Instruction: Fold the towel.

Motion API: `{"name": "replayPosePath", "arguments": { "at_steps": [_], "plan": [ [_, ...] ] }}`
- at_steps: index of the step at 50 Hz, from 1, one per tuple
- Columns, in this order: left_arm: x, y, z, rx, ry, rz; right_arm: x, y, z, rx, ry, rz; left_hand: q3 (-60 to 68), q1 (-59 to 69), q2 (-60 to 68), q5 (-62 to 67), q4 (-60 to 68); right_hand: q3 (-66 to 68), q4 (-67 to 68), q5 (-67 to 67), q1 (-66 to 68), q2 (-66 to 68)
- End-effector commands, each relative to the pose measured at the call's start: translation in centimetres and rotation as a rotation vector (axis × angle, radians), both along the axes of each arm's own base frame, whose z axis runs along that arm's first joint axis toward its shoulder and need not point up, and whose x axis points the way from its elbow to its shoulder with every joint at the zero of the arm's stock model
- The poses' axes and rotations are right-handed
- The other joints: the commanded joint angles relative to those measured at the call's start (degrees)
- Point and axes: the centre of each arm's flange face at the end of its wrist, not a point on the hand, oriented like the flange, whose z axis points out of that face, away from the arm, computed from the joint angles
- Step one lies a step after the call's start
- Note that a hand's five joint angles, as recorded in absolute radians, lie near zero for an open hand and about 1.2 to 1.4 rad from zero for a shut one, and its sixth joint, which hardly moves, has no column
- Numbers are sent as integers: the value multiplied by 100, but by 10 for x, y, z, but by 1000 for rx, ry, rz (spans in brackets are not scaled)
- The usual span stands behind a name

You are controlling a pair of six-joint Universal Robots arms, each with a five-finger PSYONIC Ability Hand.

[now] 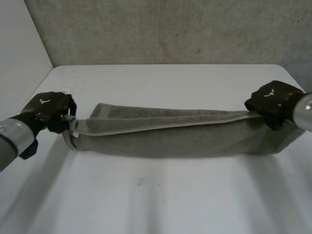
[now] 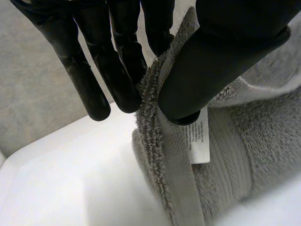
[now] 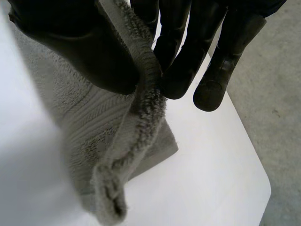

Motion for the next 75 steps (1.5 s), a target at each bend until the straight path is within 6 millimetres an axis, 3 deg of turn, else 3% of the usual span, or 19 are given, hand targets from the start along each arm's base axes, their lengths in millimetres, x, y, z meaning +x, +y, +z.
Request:
{"name": "replayPosePath", "arguments": {
  "at_steps": [1,8,14,16,20,24,26,31,37,43,57,59,60,61,64,69,71,74,75],
  "plan": [
    [-21,-52,-19,-17,3,19,34,-42,-26,-33,37,-6,1029,1224,1049,1192,1021,359,346,321,457,515],
    [-29,-108,-30,-63,41,106,48,-88,-55,-84,40,-34,1029,1224,1049,1192,1021,359,346,321,457,515],
    [-33,-128,-40,-69,37,126,54,-110,-72,-123,23,-56,408,604,429,572,401,359,346,321,457,515],
    [-38,-129,-49,-42,29,115,55,-118,-81,-137,32,-87,-5971,-5776,-5951,-5808,-5979,-6641,-6654,-6679,-6543,-6485],
    [-48,-123,-52,-25,24,92,58,-117,-80,-147,36,-120,-5971,-5776,-5951,-5808,-5979,-6641,-6654,-6679,-6543,-6485],
    [-48,-116,-55,0,23,90,57,-112,-57,-132,-100,-186,-5971,-5776,-5951,-5808,-5979,-6641,-6654,-6679,-6543,-6485],
    [-47,-109,-45,-7,24,91,51,-102,-38,-92,-207,-235,-5971,-5776,-5951,-5808,-5979,-6641,-6654,-6679,-6543,-6485],
    [-39,-92,-30,5,25,101,44,-67,-25,-23,-244,-216,-5971,-5776,-5951,-5808,-5979,-6641,-6654,-6679,-6543,-6485],
    [-32,-52,-17,28,15,97,30,-22,-38,76,-204,-159,-5971,-5776,-5951,-5808,-5979,-6641,-6654,-6679,-6543,-6485],
    [-33,-24,-15,13,18,82,2,-11,-75,78,-172,-199,-5971,-5776,-5951,-5808,-5979,-5912,-5924,-5950,-5814,-5755],
    [-42,-9,-18,-14,24,47,-28,-32,-135,18,-170,-276,-5971,-5776,-5951,-5808,-5979,-4446,-4458,-4484,-4348,-4290],
    [-43,-8,-20,-10,23,46,-34,-40,-142,8,-168,-294,-5971,-5776,-5951,-5808,-5979,-2777,-2789,-2815,-2679,-2620],
    [-43,-8,-20,-9,23,46,-34,-40,-142,7,-168,-294,-5971,-5776,-5951,-5808,-5979,-2764,-2776,-2802,-2666,-2608],
    [-42,-8,-20,-8,22,47,-38,-44,-143,-2,-166,-301,-5971,-5776,-5951,-5808,-5979,-1348,-1361,-1387,-1251,-1192],
    [-43,-7,-22,-4,21,46,-39,-48,-143,-9,-159,-289,-5971,-5776,-5951,-5808,-5979,171,159,133,269,328],
    [-43,-6,-21,-10,26,47,-44,-55,-136,-35,-160,-297,-5971,-5776,-5951,-5808,-5979,359,346,321,457,515],
    [-43,-6,-20,-10,26,43,-66,-66,-123,-76,-158,-353,-5971,-5776,-5951,-5808,-5979,359,346,321,457,515],
    [-44,-5,-21,-8,26,44,-79,-73,-115,-100,-160,-385,-5971,-5776,-5951,-5808,-5979,359,346,321,457,515],
    [-44,-5,-21,-8,27,42,-95,-80,-108,-122,-155,-424,-5971,-5776,-5951,-5808,-5979,359,346,321,457,515]
  ]
}}
